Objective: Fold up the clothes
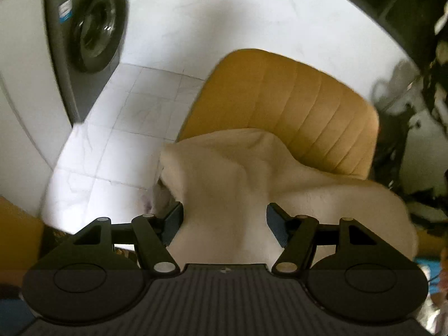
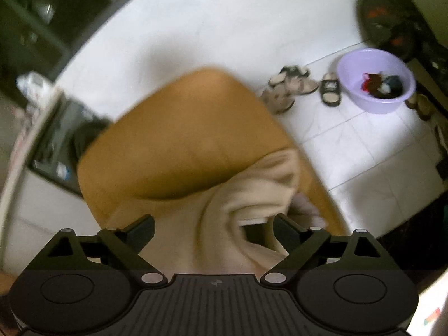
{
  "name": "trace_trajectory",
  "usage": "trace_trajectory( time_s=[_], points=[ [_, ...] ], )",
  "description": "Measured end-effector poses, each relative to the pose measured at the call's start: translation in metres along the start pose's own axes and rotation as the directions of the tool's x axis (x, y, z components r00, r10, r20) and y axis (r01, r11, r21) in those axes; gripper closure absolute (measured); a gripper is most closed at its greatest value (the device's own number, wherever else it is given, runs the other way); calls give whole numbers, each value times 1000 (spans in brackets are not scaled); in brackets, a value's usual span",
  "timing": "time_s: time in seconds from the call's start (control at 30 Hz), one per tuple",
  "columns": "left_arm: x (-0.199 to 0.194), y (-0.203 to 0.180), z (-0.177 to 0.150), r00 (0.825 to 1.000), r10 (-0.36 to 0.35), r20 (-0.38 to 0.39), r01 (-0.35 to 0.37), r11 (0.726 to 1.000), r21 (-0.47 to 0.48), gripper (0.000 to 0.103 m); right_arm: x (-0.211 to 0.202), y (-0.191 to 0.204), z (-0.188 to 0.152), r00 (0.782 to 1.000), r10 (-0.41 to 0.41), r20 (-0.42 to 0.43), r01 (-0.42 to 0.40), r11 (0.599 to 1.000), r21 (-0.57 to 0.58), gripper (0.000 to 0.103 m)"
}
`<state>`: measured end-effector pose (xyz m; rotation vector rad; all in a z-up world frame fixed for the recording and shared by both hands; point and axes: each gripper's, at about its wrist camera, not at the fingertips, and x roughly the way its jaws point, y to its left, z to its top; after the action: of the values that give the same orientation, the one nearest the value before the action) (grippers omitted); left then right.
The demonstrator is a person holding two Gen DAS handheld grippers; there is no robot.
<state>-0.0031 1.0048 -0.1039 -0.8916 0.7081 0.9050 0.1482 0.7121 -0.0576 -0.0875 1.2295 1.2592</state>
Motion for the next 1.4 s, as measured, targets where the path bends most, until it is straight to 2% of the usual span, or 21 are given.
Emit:
trace_trajectory(
  time_s=[0.07,0.13,0.2,0.23,0.27,0.3,0.33,0.43,0.53,0.57,0.63,0.67,0.73,0.77,0.8,0.87,0.93,1.03,1.13,1.27,1.4],
  points=[
    [-9,8,-13,999,-27,-17,26,998,-52,36,-19,-17,-13,1000,-9,9,9,998,59,13],
    [-12,11,-25,999,-28,-26,27,997,-66,36,-25,-28,-28,1000,-18,-2,18,996,90,16],
    [-12,13,-35,999,-25,-34,22,997,-72,37,-26,-38,-42,999,-33,-9,34,993,114,26],
    [-9,14,-36,999,-18,-37,15,997,-75,43,-24,-42,-46,999,-50,-5,50,990,129,32],
    [-8,13,-36,999,0,-45,-3,997,-78,57,-21,-46,-48,999,-54,-2,54,986,160,58],
    [-6,12,-36,998,17,-53,-21,997,-80,60,-19,-51,-49,999,-50,0,49,978,204,81],
    [-6,12,-35,998,35,-61,-40,996,-77,61,-20,-54,-50,999,-49,15,45,970,238,88],
    [-6,11,-34,996,45,-76,-51,996,-74,61,-34,-55,-55,993,-79,85,52,959,277,92],
    [-8,7,-36,995,68,-76,-70,997,-34,60,-37,-58,-66,989,-133,72,105,947,304,92],
    [-6,5,-37,994,79,-74,-81,996,-22,58,-34,-63,-73,989,-139,55,114,939,325,90],
    [-3,2,-38,992,103,-70,-103,995,2,52,-29,-68,-81,988,-148,39,127,935,331,75],
    [-4,1,-38,990,125,-59,-125,992,5,40,-28,-68,-83,988,-153,34,134,938,320,62],
    [-11,0,-38,986,163,-25,-163,987,-4,27,-33,-64,-82,984,-173,47,152,944,294,51],
    [-14,-1,-38,983,181,-8,-181,983,-9,27,-37,-61,-81,981,-185,57,162,946,280,32],
    [-19,-2,-39,983,183,9,-183,983,-14,26,-44,-57,-81,977,-197,79,170,949,265,21],
    [-29,-7,-42,980,192,48,-192,981,-11,16,-61,-49,-83,967,-198,159,162,964,212,16],
    [-40,-18,-47,975,204,91,-206,978,17,13,-73,-41,-82,961,-203,188,182,976,122,4],
    [-55,-41,-58,967,209,147,-222,972,79,8,-91,-20,-89,951,-211,226,226,973,-44,1],
    [-68,-65,-73,963,206,172,-227,967,113,5,-106,-4,-98,945,-231,232,273,946,-173,1],
    [-80,-89,-100,976,170,137,-185,978,100,5,-125,4,-109,962,-202,184,247,929,-276,1],
    [-95,-117,-133,969,203,142,-217,971,97,5,-149,10,-128,962,-215,165,262,898,-354,1]
  ],
)
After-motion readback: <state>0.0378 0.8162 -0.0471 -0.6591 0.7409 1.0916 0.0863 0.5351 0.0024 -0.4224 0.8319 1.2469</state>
